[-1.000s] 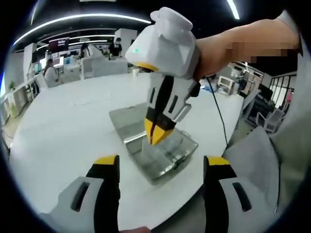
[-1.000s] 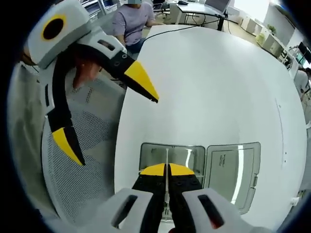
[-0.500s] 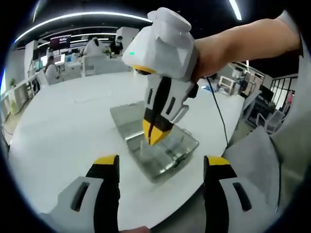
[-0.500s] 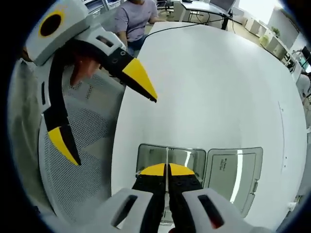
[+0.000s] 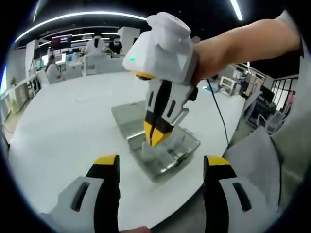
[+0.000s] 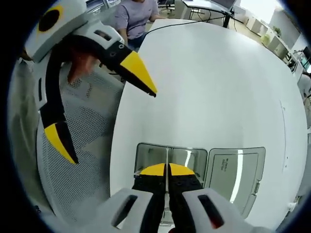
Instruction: Insert the divider into the dual guide fixture by aligning both edges with the guide slots and pushing it downward to the bottom, including one-sided entry, uneven engagement, binding, and posture correction.
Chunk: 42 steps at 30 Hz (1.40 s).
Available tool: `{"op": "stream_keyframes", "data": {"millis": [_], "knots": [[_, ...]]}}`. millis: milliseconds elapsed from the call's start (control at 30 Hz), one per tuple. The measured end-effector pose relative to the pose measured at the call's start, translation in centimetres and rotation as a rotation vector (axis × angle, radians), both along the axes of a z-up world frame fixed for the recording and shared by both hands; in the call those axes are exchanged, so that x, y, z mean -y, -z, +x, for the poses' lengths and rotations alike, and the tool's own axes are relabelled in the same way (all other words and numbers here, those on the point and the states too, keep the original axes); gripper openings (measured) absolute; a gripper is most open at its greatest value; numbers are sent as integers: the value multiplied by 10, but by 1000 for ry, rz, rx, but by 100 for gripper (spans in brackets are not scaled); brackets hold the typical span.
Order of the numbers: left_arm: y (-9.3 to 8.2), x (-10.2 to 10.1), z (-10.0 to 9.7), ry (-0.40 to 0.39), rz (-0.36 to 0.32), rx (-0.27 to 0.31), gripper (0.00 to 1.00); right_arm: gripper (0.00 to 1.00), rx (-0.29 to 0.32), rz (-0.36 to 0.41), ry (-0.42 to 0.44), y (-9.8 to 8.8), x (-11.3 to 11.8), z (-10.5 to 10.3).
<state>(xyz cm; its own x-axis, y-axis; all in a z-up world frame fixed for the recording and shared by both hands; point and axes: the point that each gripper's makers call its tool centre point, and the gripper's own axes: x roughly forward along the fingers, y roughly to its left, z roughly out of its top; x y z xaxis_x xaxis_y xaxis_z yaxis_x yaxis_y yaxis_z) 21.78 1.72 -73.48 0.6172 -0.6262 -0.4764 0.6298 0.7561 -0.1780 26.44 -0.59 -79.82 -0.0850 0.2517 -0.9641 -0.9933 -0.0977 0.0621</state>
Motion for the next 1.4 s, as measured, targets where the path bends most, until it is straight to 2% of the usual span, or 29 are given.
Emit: {"op": "stream_keyframes", "data": {"millis": [767, 1167, 1400], "knots": [[1, -1, 2, -2, 1, -2, 68, 0, -11, -14, 49, 3, 1, -2], [2, -3, 1, -2, 3, -2, 68, 0, -12, -18, 46, 9, 1, 2], [2, -4, 1, -2, 5, -2, 68, 0, -13, -22, 42, 6, 0, -1]]}}
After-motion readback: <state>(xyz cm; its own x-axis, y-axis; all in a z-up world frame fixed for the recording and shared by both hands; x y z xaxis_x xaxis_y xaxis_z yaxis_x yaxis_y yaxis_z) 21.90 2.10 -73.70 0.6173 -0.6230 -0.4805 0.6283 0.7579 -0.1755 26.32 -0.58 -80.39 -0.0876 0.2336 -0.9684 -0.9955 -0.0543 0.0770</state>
